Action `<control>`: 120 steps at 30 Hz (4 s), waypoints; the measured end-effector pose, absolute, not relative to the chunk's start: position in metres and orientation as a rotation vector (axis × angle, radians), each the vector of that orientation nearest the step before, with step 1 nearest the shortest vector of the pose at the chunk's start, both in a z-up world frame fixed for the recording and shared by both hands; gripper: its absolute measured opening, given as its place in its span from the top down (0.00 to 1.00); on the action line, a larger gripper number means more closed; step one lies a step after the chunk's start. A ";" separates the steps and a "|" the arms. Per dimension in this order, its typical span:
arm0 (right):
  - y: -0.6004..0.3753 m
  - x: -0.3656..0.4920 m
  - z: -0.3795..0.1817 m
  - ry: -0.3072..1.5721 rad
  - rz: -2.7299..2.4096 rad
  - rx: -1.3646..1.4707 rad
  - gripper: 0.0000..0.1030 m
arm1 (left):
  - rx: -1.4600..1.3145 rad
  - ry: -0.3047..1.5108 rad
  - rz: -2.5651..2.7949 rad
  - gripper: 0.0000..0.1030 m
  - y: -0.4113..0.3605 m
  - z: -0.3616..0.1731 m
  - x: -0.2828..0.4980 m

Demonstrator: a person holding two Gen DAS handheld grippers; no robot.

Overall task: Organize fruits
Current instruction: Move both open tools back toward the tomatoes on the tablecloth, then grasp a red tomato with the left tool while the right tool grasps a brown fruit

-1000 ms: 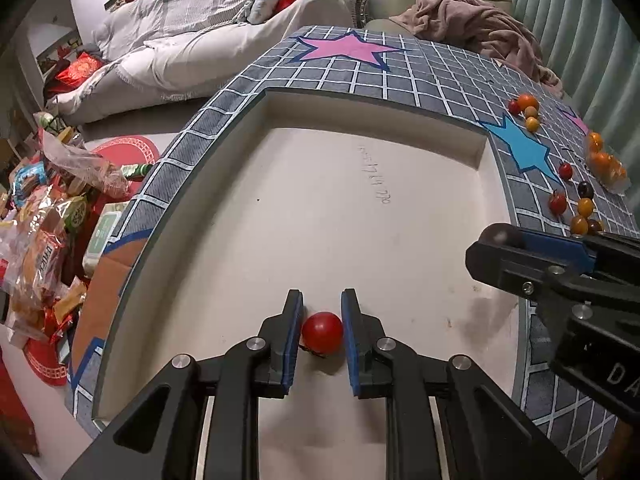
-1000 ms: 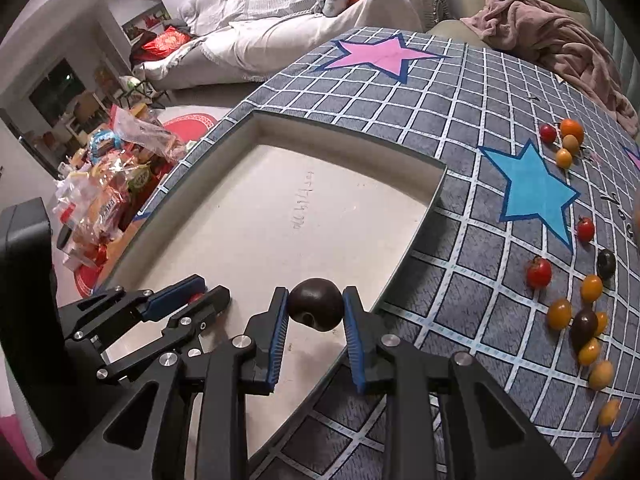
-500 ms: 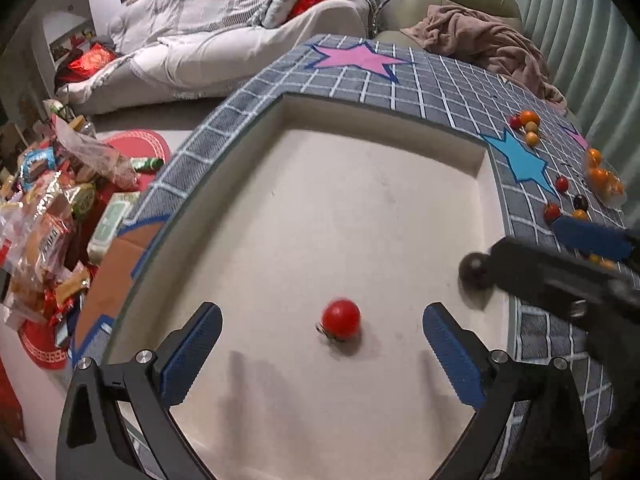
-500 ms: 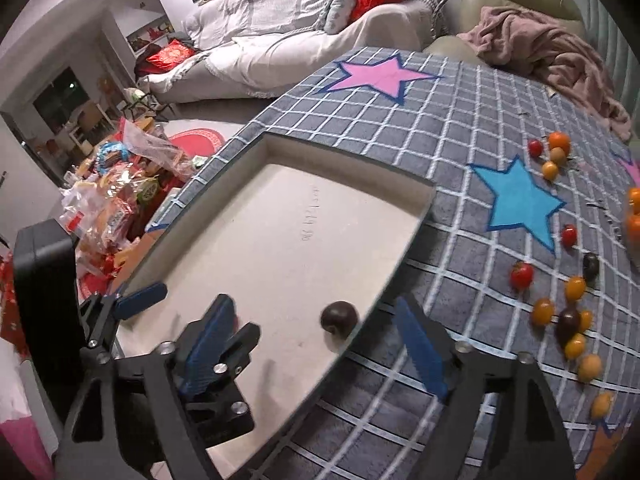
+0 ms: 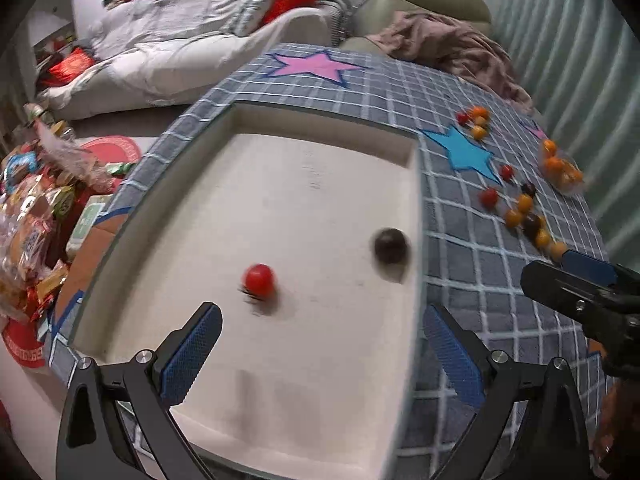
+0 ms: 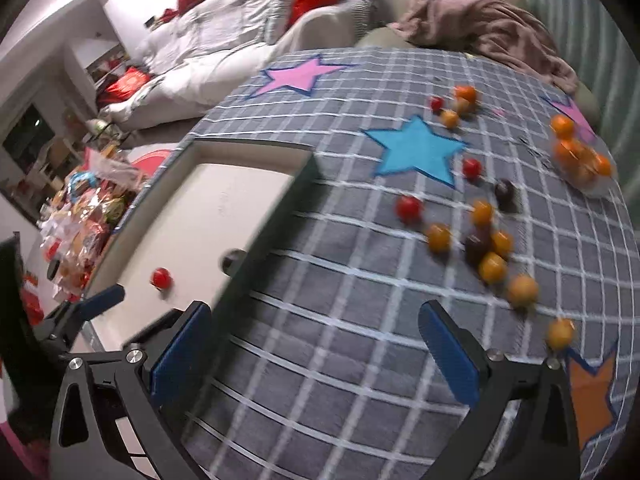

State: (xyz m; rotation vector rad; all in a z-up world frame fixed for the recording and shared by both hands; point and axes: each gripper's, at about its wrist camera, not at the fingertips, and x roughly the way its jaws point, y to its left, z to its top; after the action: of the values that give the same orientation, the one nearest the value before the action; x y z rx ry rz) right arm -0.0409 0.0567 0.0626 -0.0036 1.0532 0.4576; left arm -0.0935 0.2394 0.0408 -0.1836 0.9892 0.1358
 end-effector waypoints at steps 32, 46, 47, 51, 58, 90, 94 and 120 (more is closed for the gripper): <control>-0.102 -0.047 0.018 1.055 0.151 0.076 0.00 | 0.118 0.995 -0.011 0.02 0.104 0.039 -0.015; -0.090 -0.030 0.014 1.023 0.170 -0.012 0.00 | 0.193 0.961 -0.005 0.03 0.095 0.019 0.039; -0.089 -0.029 0.013 1.023 0.171 -0.015 0.00 | 0.190 0.959 -0.008 0.05 0.096 0.018 0.041; -0.086 -0.026 0.013 1.015 0.174 -0.028 0.00 | 0.169 0.950 -0.008 0.12 0.103 0.018 0.050; -0.086 -0.025 0.013 1.015 0.176 -0.025 0.00 | 0.150 0.973 -0.035 0.22 0.109 0.013 0.051; -0.095 -0.038 0.018 0.993 0.278 0.122 0.73 | 0.109 0.976 -0.141 0.75 0.090 0.014 0.031; -0.100 -0.054 0.018 0.997 0.276 0.148 0.73 | 0.078 0.985 -0.151 0.75 0.093 0.013 0.007; -0.066 -0.089 0.043 0.990 0.314 0.136 0.73 | -0.037 0.967 -0.184 0.75 0.132 0.033 -0.061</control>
State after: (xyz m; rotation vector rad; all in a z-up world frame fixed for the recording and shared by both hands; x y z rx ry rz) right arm -0.0893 -0.0664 0.0430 0.1357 0.9897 0.3138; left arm -0.0606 0.1319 0.0333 -0.0373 0.9673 -0.1837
